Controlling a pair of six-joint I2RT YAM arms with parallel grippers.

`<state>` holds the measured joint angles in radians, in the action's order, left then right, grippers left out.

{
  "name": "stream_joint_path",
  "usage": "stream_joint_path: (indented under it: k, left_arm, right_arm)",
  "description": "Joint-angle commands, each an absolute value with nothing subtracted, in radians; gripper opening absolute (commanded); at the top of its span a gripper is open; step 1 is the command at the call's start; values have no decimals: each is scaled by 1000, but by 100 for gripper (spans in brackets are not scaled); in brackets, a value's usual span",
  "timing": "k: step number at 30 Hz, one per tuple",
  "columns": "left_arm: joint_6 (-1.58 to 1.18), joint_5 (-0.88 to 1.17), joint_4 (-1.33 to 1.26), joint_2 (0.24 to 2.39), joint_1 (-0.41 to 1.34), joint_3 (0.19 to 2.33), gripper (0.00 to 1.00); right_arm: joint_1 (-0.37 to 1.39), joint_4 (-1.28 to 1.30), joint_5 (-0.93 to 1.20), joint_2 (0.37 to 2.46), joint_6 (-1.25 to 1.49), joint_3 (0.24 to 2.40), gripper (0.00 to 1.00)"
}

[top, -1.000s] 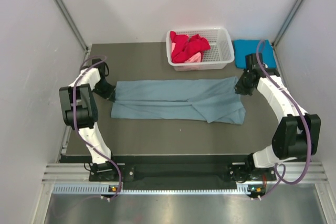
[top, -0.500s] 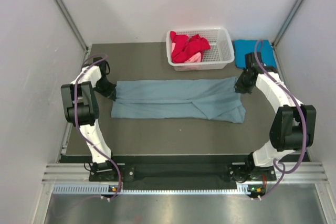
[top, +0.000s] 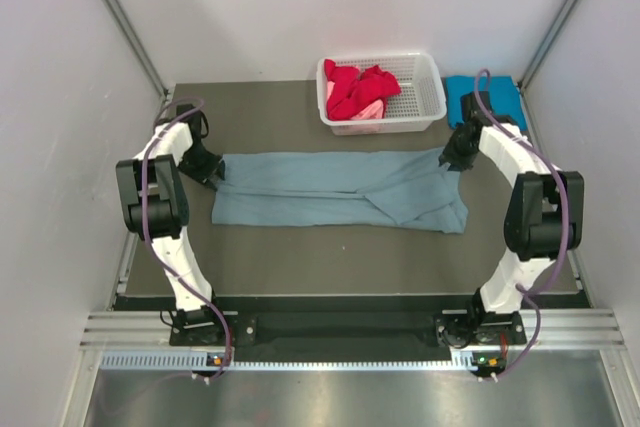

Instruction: Fold and stack the t-shirts

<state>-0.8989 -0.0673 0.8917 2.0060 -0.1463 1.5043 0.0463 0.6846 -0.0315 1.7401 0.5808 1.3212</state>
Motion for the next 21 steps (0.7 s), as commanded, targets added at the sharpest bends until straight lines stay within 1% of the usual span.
stream_joint_path:
  k: [1, 2, 3, 5, 6, 8, 9, 10, 11, 12, 14, 15, 17, 18, 21]
  left_arm:
    - [-873, -77, 868, 1938, -146, 1542, 48]
    - [-867, -77, 873, 1921, -146, 1539, 52]
    - [-862, -77, 876, 1901, -144, 1537, 53]
    - [-839, -80, 896, 1839, -146, 1532, 54]
    - [-830, -77, 899, 1816, -146, 1526, 55]
    - [-799, -49, 890, 1738, -144, 1482, 56]
    - [-789, -29, 868, 1708, -144, 1456, 56]
    - [-769, -5, 847, 1644, -144, 1424, 56]
    - [-761, 70, 797, 1609, -143, 1354, 56]
    - [-752, 109, 761, 1576, -141, 1312, 54]
    - [-742, 222, 648, 1490, -140, 1184, 50]
    - [-742, 269, 606, 1468, -140, 1140, 45]
    - [-756, 339, 554, 1454, -140, 1059, 42]
    - [-759, 388, 552, 1460, -140, 1046, 35]
    - [-755, 403, 564, 1477, -135, 1009, 31]
  right_arm:
    - [26, 647, -14, 1791, 536, 1425, 30]
    - [25, 661, -14, 1804, 522, 1451, 35]
    - [25, 736, -43, 1812, 506, 1523, 41]
    - [26, 800, -75, 1812, 473, 1575, 47]
    - [25, 837, -98, 1795, 469, 1575, 51]
    - [25, 844, -97, 1712, 468, 1528, 55]
    - [17, 844, -60, 1680, 471, 1453, 58]
    - [12, 841, -31, 1619, 485, 1410, 59]
    - [8, 838, -11, 1590, 492, 1366, 60]
    - [9, 833, 26, 1560, 498, 1276, 61]
    - [8, 796, 41, 1473, 509, 1185, 61]
    - [-30, 782, 41, 1447, 511, 1111, 59]
    - [-49, 767, 54, 1399, 508, 1056, 57]
    - [-75, 767, 81, 1390, 503, 1014, 55]
    - [-104, 764, 95, 1352, 479, 950, 53]
